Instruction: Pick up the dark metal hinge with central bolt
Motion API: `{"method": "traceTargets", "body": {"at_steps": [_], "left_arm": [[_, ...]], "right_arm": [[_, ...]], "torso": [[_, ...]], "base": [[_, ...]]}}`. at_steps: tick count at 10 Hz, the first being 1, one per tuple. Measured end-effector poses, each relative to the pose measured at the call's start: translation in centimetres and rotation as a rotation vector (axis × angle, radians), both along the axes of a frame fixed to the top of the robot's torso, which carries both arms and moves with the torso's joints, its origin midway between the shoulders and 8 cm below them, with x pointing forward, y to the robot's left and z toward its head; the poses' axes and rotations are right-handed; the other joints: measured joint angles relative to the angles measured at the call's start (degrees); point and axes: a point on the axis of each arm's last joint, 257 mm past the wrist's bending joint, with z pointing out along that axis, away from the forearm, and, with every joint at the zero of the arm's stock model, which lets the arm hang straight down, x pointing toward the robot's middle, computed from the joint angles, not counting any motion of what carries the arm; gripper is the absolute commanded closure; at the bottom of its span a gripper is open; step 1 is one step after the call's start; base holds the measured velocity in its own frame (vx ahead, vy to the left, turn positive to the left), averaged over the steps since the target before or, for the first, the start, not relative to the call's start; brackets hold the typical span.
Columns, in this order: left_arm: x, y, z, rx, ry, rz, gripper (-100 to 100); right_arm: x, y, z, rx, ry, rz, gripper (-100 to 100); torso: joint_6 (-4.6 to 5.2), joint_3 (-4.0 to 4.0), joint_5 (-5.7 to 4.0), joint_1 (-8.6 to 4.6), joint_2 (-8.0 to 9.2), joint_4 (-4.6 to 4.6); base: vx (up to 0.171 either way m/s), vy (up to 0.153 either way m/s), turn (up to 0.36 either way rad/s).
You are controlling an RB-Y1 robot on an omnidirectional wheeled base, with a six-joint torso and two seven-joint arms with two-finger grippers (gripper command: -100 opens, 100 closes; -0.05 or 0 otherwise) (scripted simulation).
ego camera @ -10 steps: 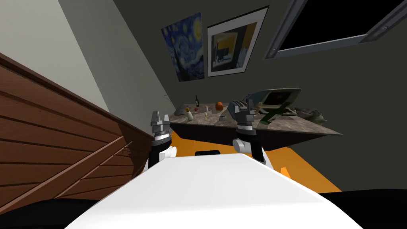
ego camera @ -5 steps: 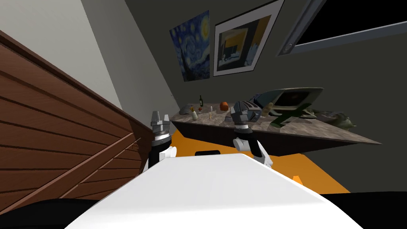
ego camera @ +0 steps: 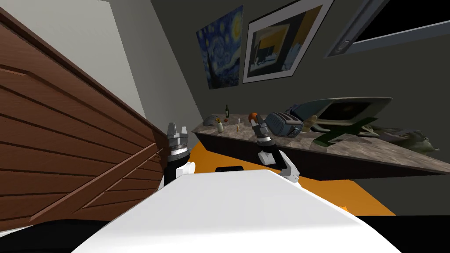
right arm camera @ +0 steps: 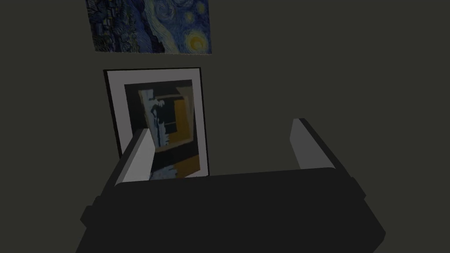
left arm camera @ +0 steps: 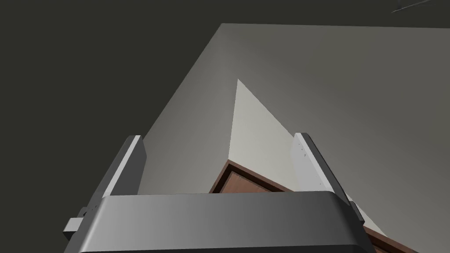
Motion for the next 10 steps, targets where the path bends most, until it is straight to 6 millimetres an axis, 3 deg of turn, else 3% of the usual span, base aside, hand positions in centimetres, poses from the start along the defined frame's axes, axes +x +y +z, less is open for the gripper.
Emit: {"method": "traceTargets", "body": {"at_steps": [10], "left_arm": [[0.0,0.0,0.0,0.000,0.000,0.000,0]], "right_arm": [[2.8,1.5,-6.1,-0.336,0.079,0.055,-100]], "torso": [[0.00,0.04,-0.04,-0.16,0.07,0.02]], "base": [[0.024,0.056,0.114]]}}
